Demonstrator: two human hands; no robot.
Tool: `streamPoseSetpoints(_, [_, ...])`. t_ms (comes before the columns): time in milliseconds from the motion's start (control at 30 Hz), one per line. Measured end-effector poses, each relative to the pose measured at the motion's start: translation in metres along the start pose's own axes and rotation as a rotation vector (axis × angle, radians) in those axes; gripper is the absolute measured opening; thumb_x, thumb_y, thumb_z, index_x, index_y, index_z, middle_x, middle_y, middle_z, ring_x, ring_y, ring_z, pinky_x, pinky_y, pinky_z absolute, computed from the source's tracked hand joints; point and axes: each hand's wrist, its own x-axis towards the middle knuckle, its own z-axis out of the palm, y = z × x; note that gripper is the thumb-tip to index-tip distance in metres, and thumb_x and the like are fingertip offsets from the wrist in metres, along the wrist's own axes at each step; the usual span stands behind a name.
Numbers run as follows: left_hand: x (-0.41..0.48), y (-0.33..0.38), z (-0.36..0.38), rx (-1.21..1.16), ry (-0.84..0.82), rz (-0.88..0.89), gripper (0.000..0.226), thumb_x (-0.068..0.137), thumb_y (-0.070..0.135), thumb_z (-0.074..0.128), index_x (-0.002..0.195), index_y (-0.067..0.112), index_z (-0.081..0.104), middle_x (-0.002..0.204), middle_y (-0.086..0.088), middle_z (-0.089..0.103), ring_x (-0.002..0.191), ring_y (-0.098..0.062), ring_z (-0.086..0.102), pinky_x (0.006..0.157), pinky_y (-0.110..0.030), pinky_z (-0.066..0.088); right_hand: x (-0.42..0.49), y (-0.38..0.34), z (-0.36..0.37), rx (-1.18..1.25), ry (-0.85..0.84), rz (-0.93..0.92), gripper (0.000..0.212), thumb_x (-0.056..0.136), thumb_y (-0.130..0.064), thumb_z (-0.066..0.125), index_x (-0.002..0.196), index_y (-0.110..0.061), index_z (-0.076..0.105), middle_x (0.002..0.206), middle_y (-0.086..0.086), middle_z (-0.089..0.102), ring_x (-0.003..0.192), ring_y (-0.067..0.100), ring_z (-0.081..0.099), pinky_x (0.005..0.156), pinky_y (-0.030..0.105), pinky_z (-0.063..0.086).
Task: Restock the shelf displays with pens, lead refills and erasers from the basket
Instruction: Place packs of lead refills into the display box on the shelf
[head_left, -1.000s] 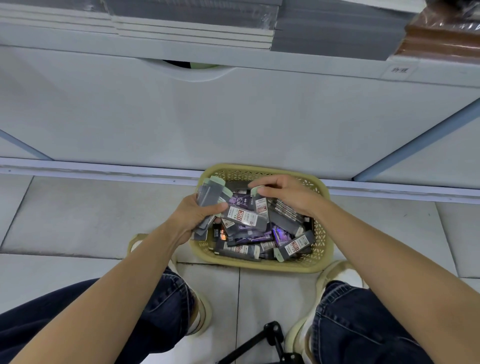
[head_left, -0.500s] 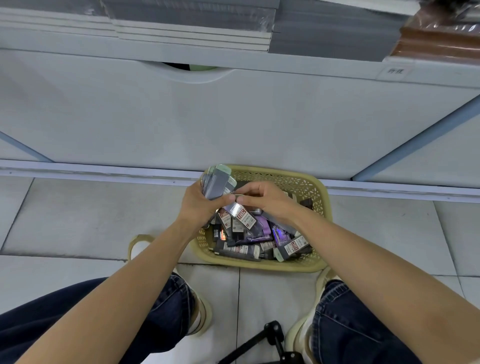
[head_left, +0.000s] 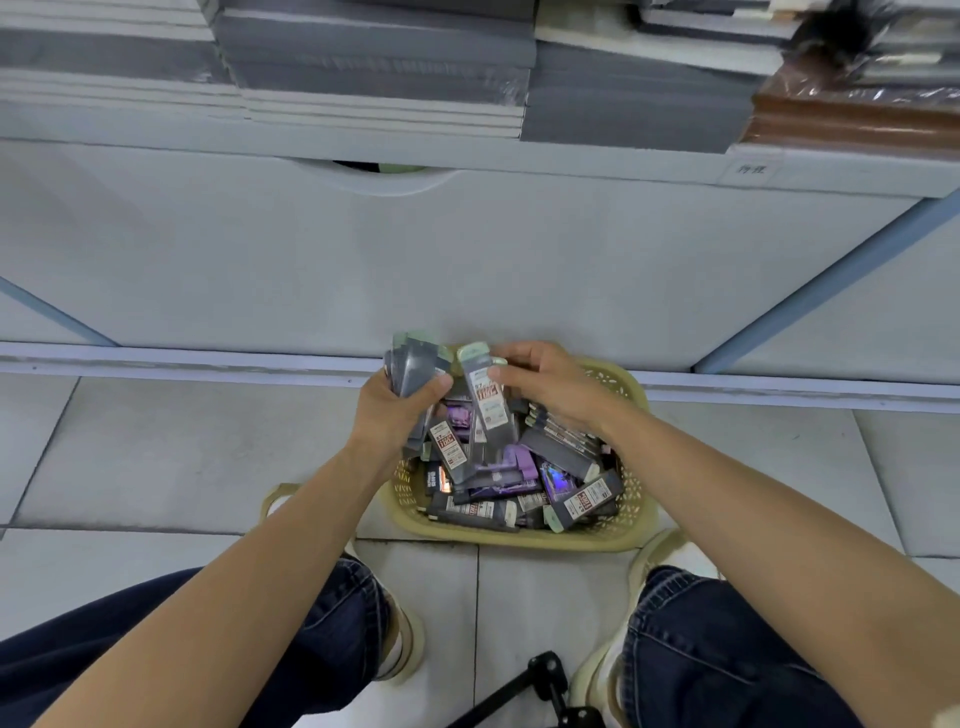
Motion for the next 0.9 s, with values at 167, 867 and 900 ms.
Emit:
streamPoseSetpoints(167, [-0.016,0.036,0.026,-0.025,-0.141,0.002,0.057,0.065,0.021,0.084,0.113,0.002,0.062,0.080,-0.012,0.069,0.060,-0.019,0.062,0.058,-0.031,0.054,-0.010,-0.051,-0.012,0.092,0.151,-0.095,0.031,0.090,-0.001,0.061,0.122,-0.002,0.060,0.111,0.012,0.069,0.099,0.021,0.066,0.091,0.033,0.054])
streamPoseSetpoints(867, [-0.142,0.287,0.119,-0.081,-0.277,0.561,0.018,0.092,0.030,0.065,0.104,0.018,0.062,0.067,0.007,0.065,0.052,-0.005,0.059,0.043,-0.019,0.045,-0.176,-0.308,-0.108,-0.262,0.475,-0.711,0.016,0.097,-0.016,0.055,0.108,-0.021,0.066,0.109,0.000,0.071,0.101,0.013,0.067,0.089,0.028,0.055])
streamPoseSetpoints(900, [-0.147,0.299,0.124,-0.085,-0.320,0.566,0.021,0.093,0.030,0.064,0.106,0.014,0.062,0.065,0.006,0.064,0.050,-0.007,0.057,0.043,-0.020,0.044,-0.184,-0.321,-0.118,-0.262,0.511,-0.748,0.016,0.098,-0.015,0.054,0.107,-0.023,0.066,0.107,-0.001,0.071,0.100,0.013,0.066,0.089,0.030,0.055])
